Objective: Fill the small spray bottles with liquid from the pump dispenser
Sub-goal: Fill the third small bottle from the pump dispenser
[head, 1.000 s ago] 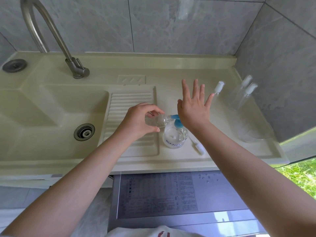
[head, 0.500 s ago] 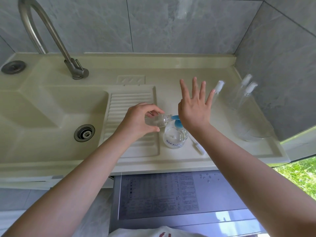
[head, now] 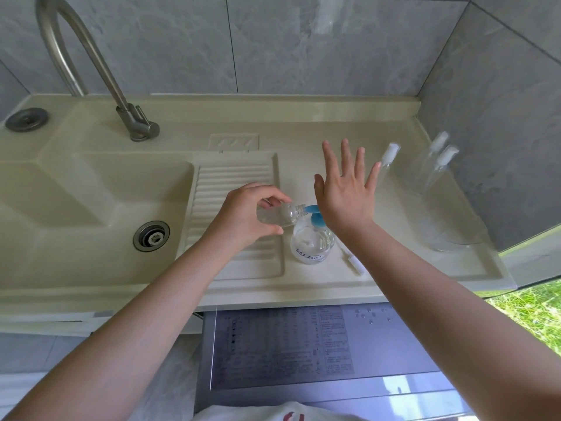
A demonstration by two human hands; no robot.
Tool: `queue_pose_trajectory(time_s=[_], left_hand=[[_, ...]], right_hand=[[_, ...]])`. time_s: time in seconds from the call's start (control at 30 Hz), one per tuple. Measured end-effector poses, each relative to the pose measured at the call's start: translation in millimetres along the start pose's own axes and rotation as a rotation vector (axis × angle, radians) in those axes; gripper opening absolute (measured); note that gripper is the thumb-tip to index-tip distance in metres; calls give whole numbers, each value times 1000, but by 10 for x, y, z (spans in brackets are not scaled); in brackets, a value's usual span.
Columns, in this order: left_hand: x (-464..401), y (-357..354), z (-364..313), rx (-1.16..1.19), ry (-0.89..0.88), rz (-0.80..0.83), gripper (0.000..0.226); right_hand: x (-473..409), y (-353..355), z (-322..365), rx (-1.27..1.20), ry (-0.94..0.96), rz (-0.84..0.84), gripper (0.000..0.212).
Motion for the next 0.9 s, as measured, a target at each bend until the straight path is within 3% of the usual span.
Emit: queue_pose_trajectory(time_s=[0.47, 0.9], left_hand=[[4, -18, 9, -1, 5, 6, 55], [5, -13, 4, 3, 17, -2, 55]], right_hand=[[46, -3, -5, -62, -79, 50, 62], [23, 19, -3, -24, -18, 47, 66]])
Point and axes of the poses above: each hand's wrist, its own x-axis away from the middle knuckle, its own y-axis out of the back of the hand, z = x × y, the point moved 5 cm from there along -x, towards the middle knuckle
